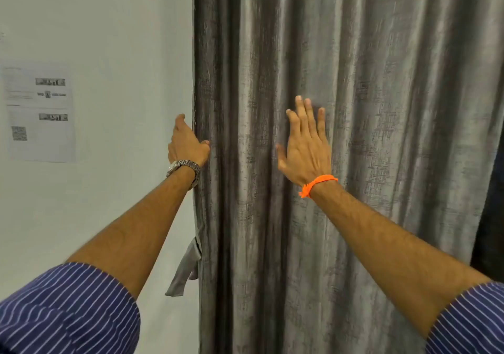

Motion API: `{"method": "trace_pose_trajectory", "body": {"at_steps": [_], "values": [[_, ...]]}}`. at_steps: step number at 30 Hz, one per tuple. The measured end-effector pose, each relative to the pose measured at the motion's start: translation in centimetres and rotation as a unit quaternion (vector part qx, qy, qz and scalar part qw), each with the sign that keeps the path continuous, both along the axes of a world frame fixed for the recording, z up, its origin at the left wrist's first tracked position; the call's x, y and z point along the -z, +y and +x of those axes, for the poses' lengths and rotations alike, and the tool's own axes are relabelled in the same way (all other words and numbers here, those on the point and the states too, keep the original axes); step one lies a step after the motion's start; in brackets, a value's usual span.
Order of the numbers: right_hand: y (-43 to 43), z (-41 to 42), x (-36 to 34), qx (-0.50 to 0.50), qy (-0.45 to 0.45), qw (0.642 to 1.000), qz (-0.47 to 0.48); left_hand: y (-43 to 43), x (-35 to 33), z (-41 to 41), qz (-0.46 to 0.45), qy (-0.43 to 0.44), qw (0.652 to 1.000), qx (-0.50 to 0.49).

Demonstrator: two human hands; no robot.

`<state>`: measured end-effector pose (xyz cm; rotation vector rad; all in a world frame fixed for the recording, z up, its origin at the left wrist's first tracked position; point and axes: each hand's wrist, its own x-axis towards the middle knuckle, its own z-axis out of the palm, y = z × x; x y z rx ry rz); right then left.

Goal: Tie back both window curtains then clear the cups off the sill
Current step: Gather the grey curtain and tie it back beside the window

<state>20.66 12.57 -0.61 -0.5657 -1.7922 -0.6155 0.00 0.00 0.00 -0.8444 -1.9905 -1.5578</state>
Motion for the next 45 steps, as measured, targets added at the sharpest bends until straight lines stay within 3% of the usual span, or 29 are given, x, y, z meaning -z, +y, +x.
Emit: {"method": "trace_pose_trajectory", "body": {"at_steps": [4, 9, 14, 32, 37, 41, 43, 45], "values": [[-1.7, -3.1, 1.7, -0.086, 0.001, 0.991, -0.105, 0.2, 1.1, -0.7, -0.042, 0.013, 0.999, -0.008], [-3.8, -6.7, 4.8, -0.212, 0.102, 0.909, -0.344, 0.4, 2.9, -0.7, -0.048, 0.025, 0.999, -0.007], [-4.7, -9.7, 6.8, -0.219, 0.143, 0.859, -0.440, 0.8, 4.0, 0.1, -0.035, 0.028, 0.999, 0.008], [-4.8, -10.0, 7.0, -0.227, 0.036, 0.820, -0.524, 3.5, 3.7, 3.3, -0.066, 0.015, 0.993, 0.101], [-5.5, -9.1, 7.2, -0.262, 0.007, 0.826, -0.499, 3.3, 4.4, 5.6, -0.061, -0.046, 0.981, 0.180], [-5.8, -8.6, 7.4, -0.270, -0.012, 0.806, -0.527, 3.6, 4.7, 7.0, -0.032, -0.099, 0.965, 0.240], [-5.8, -7.9, 7.4, -0.238, -0.043, 0.779, -0.578, 3.6, 4.8, 7.7, -0.033, -0.098, 0.963, 0.249], [-5.4, -6.6, 7.6, -0.131, -0.148, 0.771, -0.605, 3.6, 4.8, 8.2, -0.053, -0.075, 0.969, 0.231]]}}
